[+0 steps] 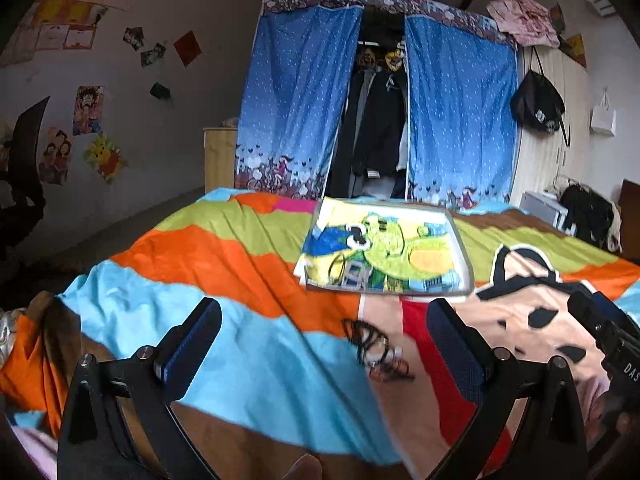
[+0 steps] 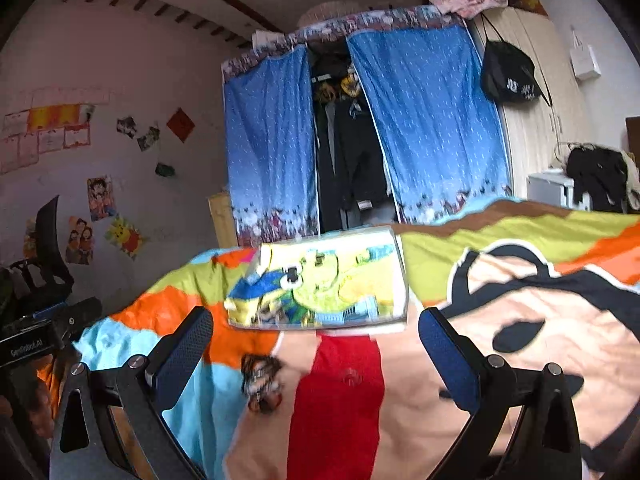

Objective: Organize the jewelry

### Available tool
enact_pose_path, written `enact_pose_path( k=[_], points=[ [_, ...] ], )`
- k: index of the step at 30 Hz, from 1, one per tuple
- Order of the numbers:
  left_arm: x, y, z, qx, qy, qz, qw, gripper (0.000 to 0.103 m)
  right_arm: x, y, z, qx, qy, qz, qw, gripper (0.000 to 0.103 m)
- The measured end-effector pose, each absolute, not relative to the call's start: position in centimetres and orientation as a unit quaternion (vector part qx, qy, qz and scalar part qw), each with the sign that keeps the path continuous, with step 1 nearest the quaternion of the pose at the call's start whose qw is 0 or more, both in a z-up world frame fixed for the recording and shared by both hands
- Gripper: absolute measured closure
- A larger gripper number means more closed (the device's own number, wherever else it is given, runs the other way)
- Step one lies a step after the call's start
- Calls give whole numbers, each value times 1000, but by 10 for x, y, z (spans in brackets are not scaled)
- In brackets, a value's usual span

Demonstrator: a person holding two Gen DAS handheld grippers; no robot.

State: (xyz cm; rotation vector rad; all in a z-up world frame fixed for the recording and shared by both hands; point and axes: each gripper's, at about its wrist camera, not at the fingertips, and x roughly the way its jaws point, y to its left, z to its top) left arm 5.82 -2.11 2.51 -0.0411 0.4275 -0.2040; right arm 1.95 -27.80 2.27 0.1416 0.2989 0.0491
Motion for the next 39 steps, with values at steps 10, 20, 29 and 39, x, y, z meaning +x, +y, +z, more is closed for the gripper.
enact_pose_path(
  k=[10,20,29,39],
  points=[
    [34,-15,-10,-21,248,-99,963,3,-4,-266,2,73,208,-1,975,0],
    [43,-14,-30,-14,317,-86,944,3,3,-255,-17,59,280,-14,958,0],
    [54,-15,-43,-11,352,-93,931,3,20,-277,-32,111,340,-22,934,0],
    [92,-14,-52,-38,399,-109,910,3,49,-303,-37,165,388,-5,907,0]
  ],
)
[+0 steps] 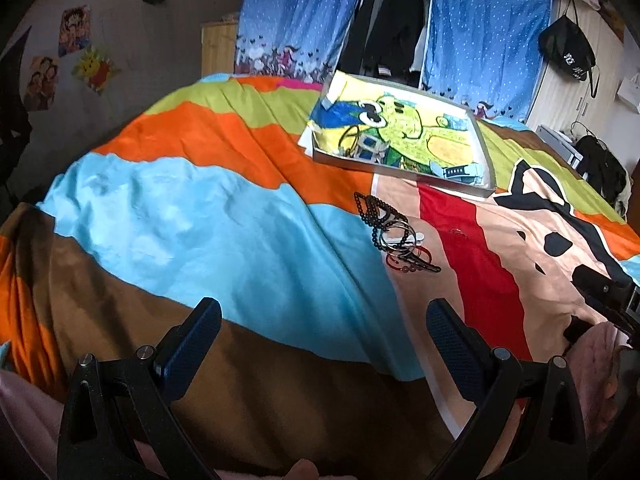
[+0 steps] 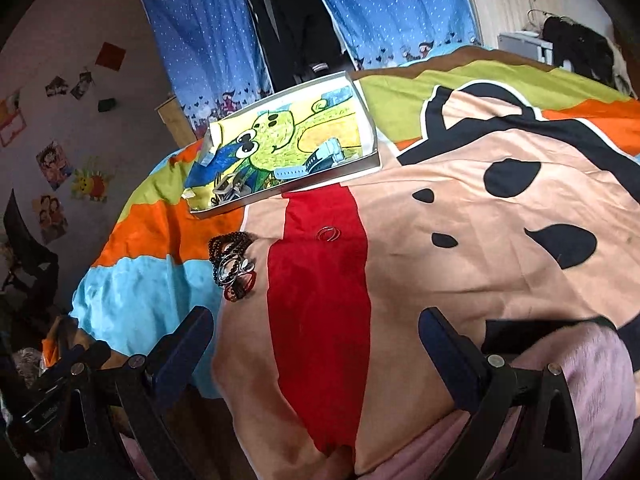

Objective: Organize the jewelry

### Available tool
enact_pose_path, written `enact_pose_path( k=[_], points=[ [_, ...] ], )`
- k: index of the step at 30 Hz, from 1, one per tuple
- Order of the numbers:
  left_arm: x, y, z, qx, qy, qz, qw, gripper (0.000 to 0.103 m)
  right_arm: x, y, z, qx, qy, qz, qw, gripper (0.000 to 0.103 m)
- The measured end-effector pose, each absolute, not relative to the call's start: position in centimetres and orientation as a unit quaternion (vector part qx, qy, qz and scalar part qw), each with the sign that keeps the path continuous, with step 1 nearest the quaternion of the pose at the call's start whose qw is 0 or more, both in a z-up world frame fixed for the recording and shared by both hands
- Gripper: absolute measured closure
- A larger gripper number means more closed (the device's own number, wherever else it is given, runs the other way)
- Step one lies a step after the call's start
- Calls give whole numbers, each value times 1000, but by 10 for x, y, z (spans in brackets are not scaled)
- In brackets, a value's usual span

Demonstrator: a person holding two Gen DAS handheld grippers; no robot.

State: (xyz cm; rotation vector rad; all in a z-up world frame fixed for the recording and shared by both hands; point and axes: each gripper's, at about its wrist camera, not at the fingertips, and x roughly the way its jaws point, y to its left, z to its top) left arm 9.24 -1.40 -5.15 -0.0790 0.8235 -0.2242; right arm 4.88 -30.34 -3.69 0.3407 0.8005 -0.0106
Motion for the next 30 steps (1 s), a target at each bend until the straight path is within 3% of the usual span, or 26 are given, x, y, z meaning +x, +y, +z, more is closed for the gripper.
enact_pose_path(
  k=[18,20,25,30],
  points=[
    [171,-40,-73,-62,438,-201,874,5,154,-341,-61,174,419,57,889,3],
    [179,-44,-76,-67,436,-213,872,9,164,-344,-71,186,428,61,882,8],
    [200,-51,-88,-93,453,-237,854,41,188,-351,-93,195,453,60,868,27],
    [216,-64,-95,-98,456,-264,845,58,205,-349,-105,176,464,61,866,39]
  ],
)
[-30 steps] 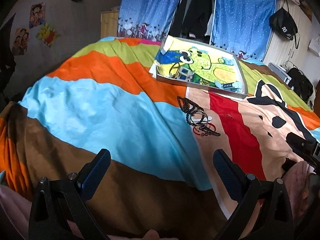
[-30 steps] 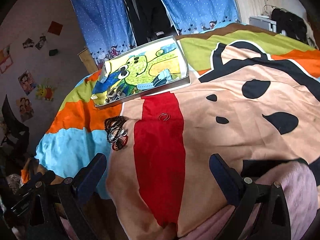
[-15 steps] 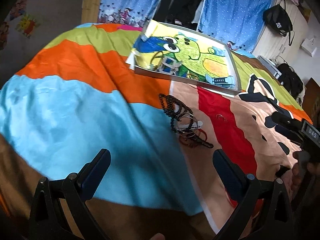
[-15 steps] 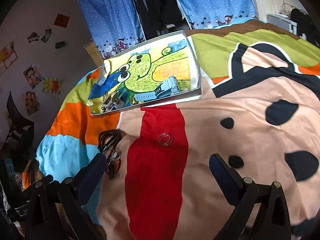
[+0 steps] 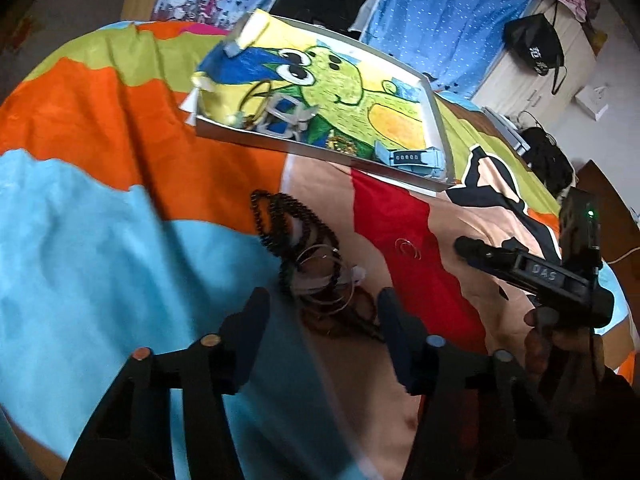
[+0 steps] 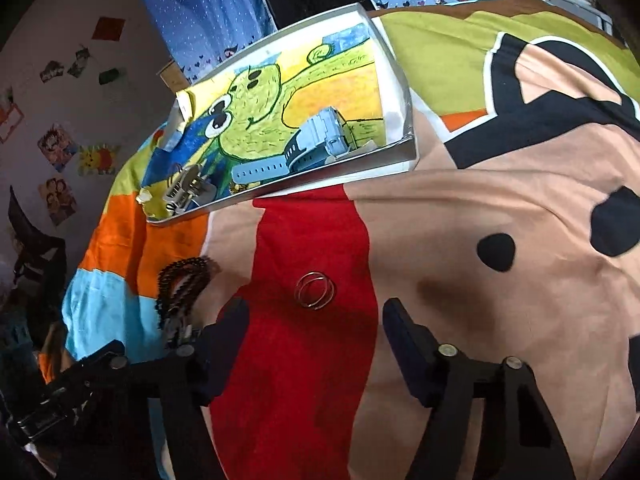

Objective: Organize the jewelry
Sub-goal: 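Grasp the black bead bracelets with the left tool while the right tool reaches the silver rings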

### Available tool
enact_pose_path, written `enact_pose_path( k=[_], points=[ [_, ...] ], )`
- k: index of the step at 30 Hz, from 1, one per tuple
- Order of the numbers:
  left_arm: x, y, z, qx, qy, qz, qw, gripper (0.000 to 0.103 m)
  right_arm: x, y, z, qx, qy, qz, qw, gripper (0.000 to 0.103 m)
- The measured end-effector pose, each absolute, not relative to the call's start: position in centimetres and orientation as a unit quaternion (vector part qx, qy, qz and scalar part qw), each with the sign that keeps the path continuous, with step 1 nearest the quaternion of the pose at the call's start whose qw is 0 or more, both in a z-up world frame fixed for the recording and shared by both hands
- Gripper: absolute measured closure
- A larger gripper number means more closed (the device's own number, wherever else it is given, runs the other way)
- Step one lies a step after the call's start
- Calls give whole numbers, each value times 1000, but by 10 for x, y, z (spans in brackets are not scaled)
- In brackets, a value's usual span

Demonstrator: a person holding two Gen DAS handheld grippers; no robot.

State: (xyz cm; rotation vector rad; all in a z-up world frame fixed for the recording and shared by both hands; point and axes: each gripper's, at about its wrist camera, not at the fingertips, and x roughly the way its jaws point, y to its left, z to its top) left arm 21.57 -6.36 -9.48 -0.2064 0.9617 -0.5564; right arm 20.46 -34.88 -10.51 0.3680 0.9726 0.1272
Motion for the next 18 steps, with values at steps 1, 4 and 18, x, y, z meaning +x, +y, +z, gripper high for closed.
enact_pose_path(
  k=[1,4,18],
  points=[
    [219,-66,-97,-98,459,-266,842,63,207,-348,-108,171,468,60,865,40],
    [229,-72,-107,-97,472,-266,835,70,215,-347,-116,159,476,60,863,47],
    [255,-72,-131,-117,508,-251,816,86,242,-334,-145,111,504,54,855,55]
  ],
)
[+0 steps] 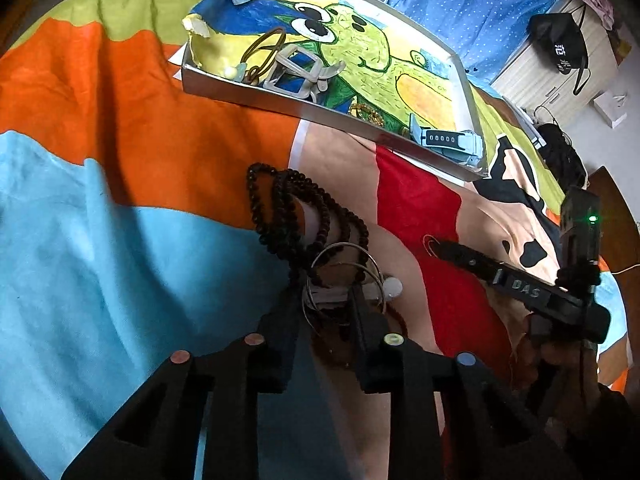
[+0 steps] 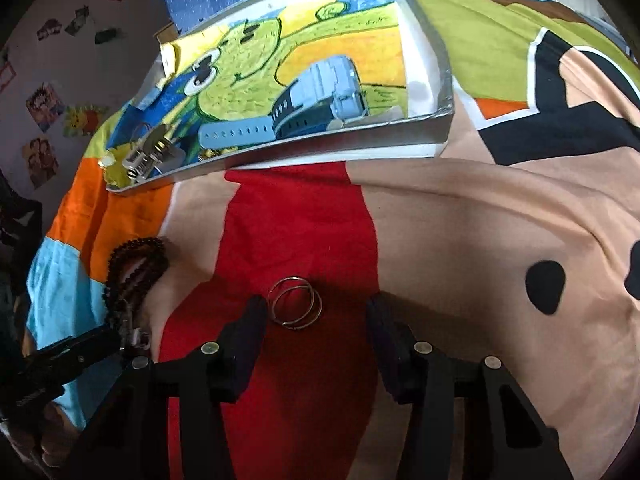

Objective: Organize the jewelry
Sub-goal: 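Grasp the black bead bracelets with the left tool while the right tool reaches the silver rings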

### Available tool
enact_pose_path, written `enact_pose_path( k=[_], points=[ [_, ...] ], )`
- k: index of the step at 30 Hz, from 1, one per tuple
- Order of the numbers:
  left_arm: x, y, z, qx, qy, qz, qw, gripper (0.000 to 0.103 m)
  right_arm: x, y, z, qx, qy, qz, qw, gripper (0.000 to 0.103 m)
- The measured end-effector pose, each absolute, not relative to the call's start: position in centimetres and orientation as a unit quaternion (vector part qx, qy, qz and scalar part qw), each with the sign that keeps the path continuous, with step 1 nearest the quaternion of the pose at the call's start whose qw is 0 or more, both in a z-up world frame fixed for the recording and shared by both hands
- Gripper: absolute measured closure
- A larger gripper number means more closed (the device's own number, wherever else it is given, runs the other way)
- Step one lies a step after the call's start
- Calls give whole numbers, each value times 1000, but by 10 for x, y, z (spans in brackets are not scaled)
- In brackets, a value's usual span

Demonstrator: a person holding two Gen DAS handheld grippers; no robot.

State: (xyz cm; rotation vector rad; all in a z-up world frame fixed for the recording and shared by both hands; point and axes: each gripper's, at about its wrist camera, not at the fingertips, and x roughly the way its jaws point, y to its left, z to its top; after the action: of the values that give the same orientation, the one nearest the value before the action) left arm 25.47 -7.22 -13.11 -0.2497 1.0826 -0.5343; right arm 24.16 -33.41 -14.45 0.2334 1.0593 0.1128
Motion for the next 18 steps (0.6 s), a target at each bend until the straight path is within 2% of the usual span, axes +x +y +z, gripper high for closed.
enact_pose_path(
  k=[7,9,10,18],
  points=[
    [258,-71,-135,-119,514,-243,814,96,252,-324,-160,80,517,50,851,55],
    [256,-70,-134,-117,513,-240,816,101,251,-323,-161,79,517,55,850,72],
    [256,-70,-133,-117,515,-238,815,102,251,-323,-161,81,519,59,849,76],
    [238,-78,-124,-108,514,-239,817,102,242,-323,-158,125,524,96,837,79]
  ],
)
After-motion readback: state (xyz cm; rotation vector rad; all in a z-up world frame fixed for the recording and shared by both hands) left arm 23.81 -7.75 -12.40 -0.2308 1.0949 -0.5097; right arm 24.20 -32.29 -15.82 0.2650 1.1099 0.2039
